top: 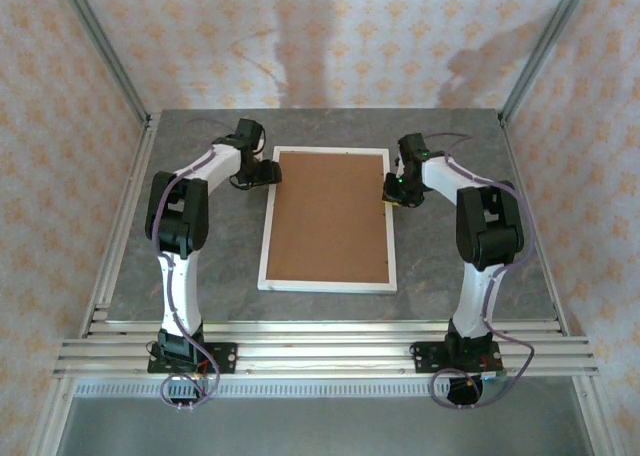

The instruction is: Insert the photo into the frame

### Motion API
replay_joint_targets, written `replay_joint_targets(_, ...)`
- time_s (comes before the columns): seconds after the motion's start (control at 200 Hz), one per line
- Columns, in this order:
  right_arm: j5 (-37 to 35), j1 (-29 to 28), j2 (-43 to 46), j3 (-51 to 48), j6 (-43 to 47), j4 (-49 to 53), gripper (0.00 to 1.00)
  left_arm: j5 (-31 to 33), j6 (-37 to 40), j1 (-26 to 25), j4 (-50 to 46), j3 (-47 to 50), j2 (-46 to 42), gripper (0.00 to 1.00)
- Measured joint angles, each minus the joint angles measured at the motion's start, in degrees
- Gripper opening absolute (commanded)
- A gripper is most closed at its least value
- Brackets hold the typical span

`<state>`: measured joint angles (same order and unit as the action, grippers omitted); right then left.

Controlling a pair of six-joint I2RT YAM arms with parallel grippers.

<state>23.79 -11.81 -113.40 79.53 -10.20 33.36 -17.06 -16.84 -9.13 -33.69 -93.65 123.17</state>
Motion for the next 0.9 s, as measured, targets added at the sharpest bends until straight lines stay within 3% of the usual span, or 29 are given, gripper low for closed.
replay_joint_targets(0.586, 0.2, 0.0, -0.5, 0.9, 0.0, 0.9, 0.16, 0.3, 0.0, -1.9, -3.8, -4.7, 4.1, 0.64)
replay_joint_targets(0.901, 0.1, 0.0, -0.5, 0.9, 0.0, 1.0, 0.16, 3.3, -0.2, -3.3, -7.1, -5.0, 2.1, 0.72)
